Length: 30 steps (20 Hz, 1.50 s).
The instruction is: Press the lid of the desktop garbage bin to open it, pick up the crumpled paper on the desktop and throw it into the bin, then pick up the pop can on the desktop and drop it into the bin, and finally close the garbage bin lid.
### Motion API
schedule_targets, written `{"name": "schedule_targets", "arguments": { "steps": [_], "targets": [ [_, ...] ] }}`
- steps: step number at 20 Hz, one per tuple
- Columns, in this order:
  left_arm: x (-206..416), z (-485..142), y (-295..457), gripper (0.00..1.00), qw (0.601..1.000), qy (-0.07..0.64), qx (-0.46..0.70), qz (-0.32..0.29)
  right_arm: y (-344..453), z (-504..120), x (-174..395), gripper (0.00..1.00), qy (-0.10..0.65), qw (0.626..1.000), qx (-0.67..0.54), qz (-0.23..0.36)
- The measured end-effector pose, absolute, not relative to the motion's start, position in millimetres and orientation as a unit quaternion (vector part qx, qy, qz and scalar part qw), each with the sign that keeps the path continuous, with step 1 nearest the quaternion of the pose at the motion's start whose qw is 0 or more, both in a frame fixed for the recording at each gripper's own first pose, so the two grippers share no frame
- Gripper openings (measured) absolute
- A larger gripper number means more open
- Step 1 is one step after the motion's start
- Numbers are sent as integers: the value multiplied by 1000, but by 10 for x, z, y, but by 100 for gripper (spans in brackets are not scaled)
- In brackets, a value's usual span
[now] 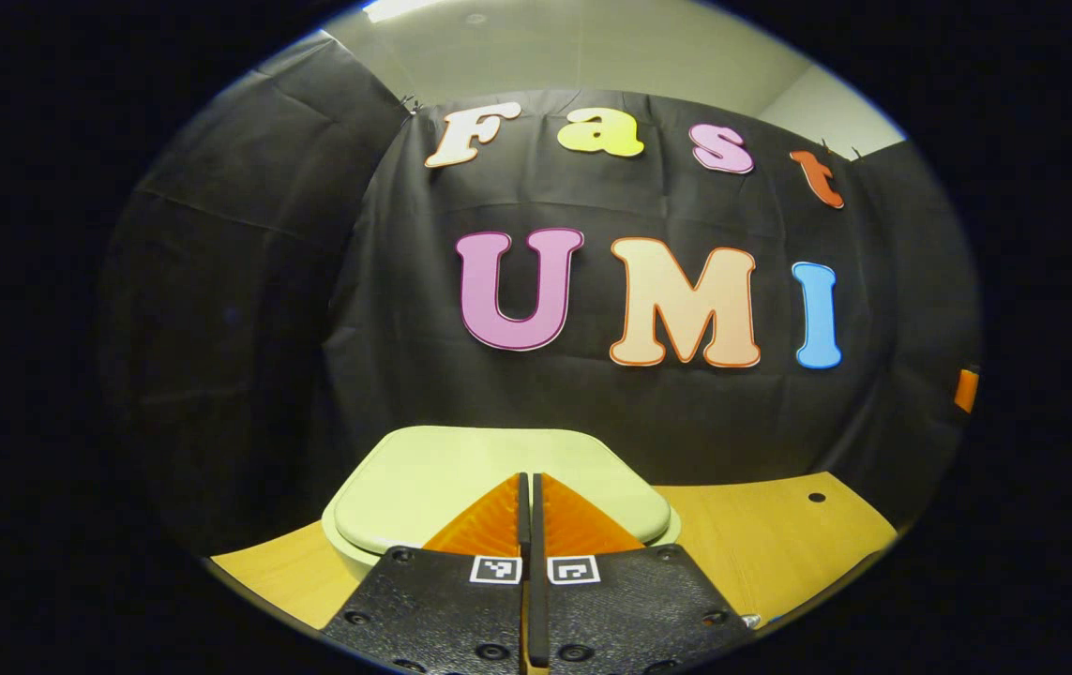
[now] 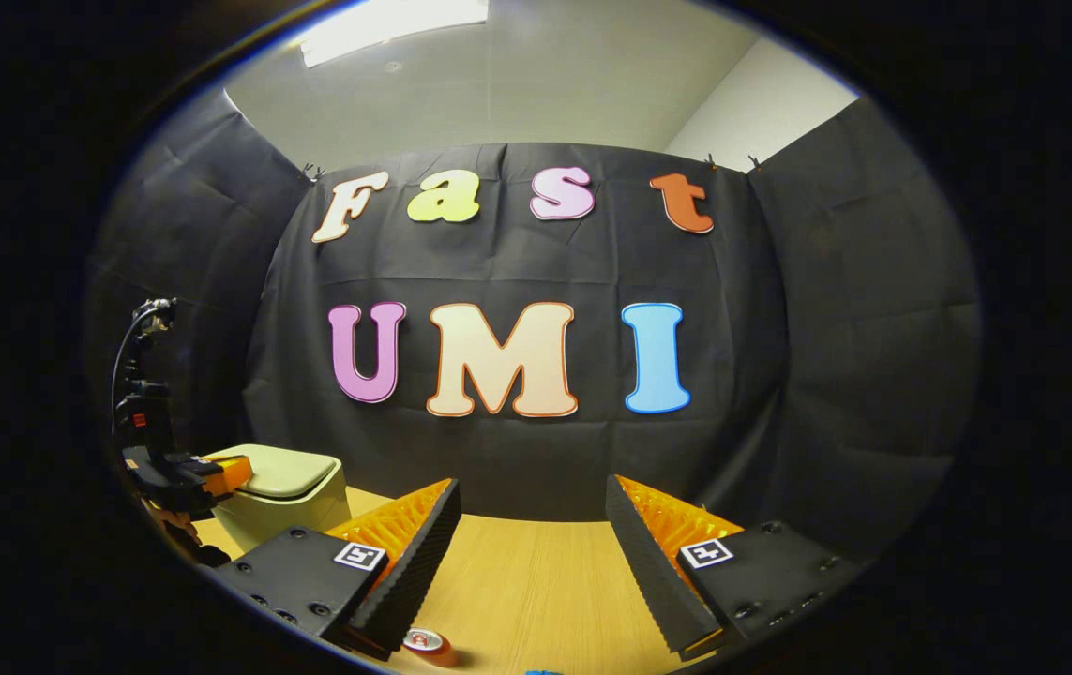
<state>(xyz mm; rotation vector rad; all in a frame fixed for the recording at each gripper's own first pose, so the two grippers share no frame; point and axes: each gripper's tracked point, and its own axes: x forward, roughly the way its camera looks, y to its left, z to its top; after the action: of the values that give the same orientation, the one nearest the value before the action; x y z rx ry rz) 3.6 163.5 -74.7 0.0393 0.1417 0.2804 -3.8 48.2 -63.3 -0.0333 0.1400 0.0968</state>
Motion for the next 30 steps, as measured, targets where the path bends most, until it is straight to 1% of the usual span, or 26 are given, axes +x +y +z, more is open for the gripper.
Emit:
{"name": "schedule_targets", "arguments": {
  "steps": [4,6,8,10,13,18,19,20,21,23,24,25,26,28,30],
  "targets": [
    [12,-384,1458,0,990,27,50,132,317,-661,-13,98,73,996,-14,45],
    [7,-210,1274,0,992,5,48,116,236,-693,-5,98,76,996,-14,44],
    [-2,-138,1086,0,995,-1,38,96,160,-766,0,98,82,995,-15,46],
    [-26,-85,896,12,996,-4,33,78,115,-855,13,98,89,995,-18,51],
    [-92,-43,675,49,997,-13,48,58,58,-1067,1,98,107,992,-22,60],
    [-197,-105,407,61,998,-4,45,39,28,-1524,-51,98,149,985,-28,76],
    [-214,-102,364,68,998,-6,43,35,31,-1651,-70,98,160,983,-31,79],
    [-230,-87,338,72,998,-8,43,34,33,-1765,-85,98,171,981,-35,81],
    [-247,-48,335,80,998,-12,45,36,36,-1897,-104,98,183,979,-39,84],
    [-272,-2,322,87,998,-17,49,39,65,-2178,-165,98,210,972,-45,93],
    [-283,22,324,87,998,-20,50,41,76,-2321,-197,98,225,968,-49,96],
    [-290,65,331,89,998,-24,50,42,77,-2489,-250,98,241,964,-53,100],
    [-291,86,336,89,997,-26,51,44,82,-2640,-293,98,258,959,-57,102],
    [-317,133,363,94,997,-30,53,47,76,-2934,-379,98,288,950,-61,106],
    [-341,184,389,93,997,-34,56,50,51,-3203,-468,98,315,941,-68,106]
  ]
}}
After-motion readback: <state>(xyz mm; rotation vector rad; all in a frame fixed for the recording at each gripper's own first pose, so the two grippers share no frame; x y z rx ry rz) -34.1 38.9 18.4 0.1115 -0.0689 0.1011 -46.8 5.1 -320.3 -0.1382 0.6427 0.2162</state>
